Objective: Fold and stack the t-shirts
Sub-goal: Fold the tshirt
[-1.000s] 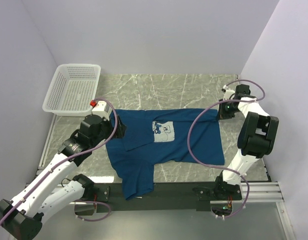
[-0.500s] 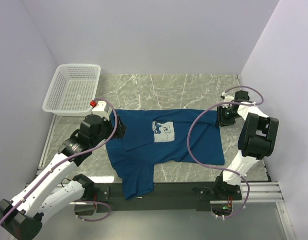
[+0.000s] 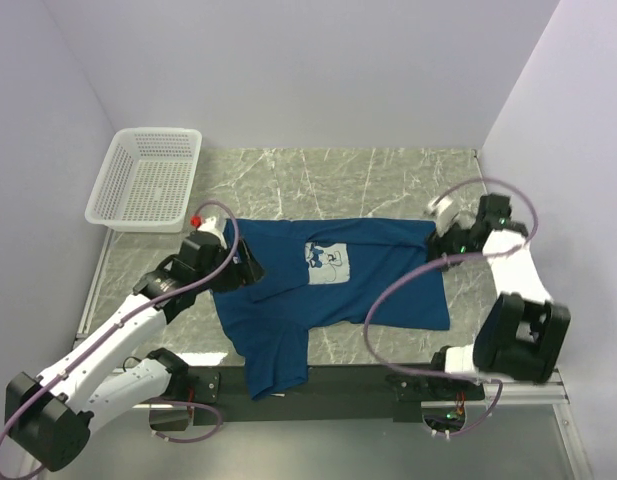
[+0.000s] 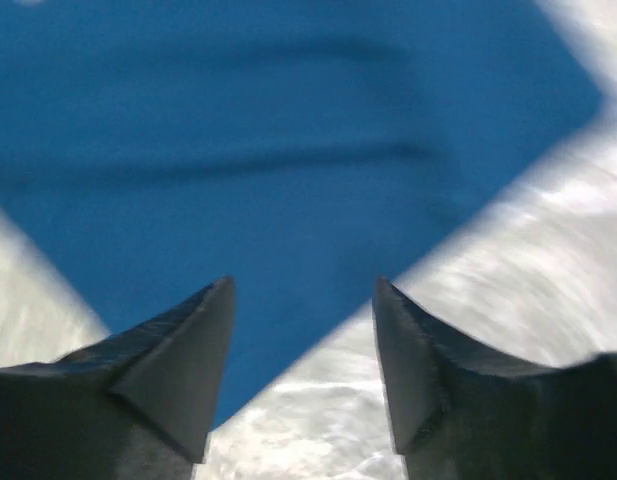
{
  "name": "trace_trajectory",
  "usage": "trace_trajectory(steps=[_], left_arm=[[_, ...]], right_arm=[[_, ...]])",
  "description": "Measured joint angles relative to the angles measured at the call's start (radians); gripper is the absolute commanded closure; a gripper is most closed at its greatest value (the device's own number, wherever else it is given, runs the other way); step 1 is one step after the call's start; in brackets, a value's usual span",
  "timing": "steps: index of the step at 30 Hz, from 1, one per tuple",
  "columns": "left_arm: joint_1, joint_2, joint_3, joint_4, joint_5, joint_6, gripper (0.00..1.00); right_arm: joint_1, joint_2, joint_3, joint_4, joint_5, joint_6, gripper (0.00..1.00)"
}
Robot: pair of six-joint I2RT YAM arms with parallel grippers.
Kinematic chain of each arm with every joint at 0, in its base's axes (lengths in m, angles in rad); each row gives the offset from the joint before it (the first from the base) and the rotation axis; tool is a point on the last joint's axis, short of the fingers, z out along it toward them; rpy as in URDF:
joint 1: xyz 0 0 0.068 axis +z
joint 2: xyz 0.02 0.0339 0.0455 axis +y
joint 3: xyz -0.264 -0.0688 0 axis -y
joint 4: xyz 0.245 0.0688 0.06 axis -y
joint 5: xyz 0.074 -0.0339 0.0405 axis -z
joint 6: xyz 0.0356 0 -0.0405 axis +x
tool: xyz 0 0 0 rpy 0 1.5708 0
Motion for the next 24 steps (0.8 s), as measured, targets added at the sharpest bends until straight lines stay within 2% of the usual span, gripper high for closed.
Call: trace_trajectory(steps=[1,3,7,11,15,19,21,24], left_arm=[[0.0,0.003,-0.013,-0.018,0.01,-0.046,0.14],[0.0,0.003,-0.049,-0.087,0.025,-0.163,0.16],[0.0,-0.018,-0.105,-0.232,0.043,-0.35,0.22],[-0.003,-0.042,-0.154,-0.311,0.093,-0.451,0.27],[-0.031,-0.031,-0.196,-0.34,0.168,-0.491,0.37],[-0.112,0.011,-0.202,-0.362,0.24,-0.462,0.33],[-0.151,0.008,-0.191,-0.369,0.277,-0.418,0.3],[-0.18,-0.068,-0.166,-0.375,0.313,-0.365,0.27]], right_arm=[[0.02,-0.052,-0.049,-0.038,-0.031,-0.11,0.28],[0.078,-0.164,-0.171,-0.098,-0.059,-0.285,0.25],[0.235,-0.37,-0.38,-0.14,-0.044,-0.435,0.23],[0.288,-0.431,-0.407,-0.137,-0.029,-0.466,0.25],[0.303,-0.408,-0.407,-0.121,-0.028,-0.465,0.26],[0.371,-0.393,-0.39,-0.148,-0.061,-0.465,0.28],[0.465,-0.392,-0.377,-0.153,-0.085,-0.455,0.28],[0.673,-0.393,-0.365,-0.13,-0.102,-0.402,0.28]])
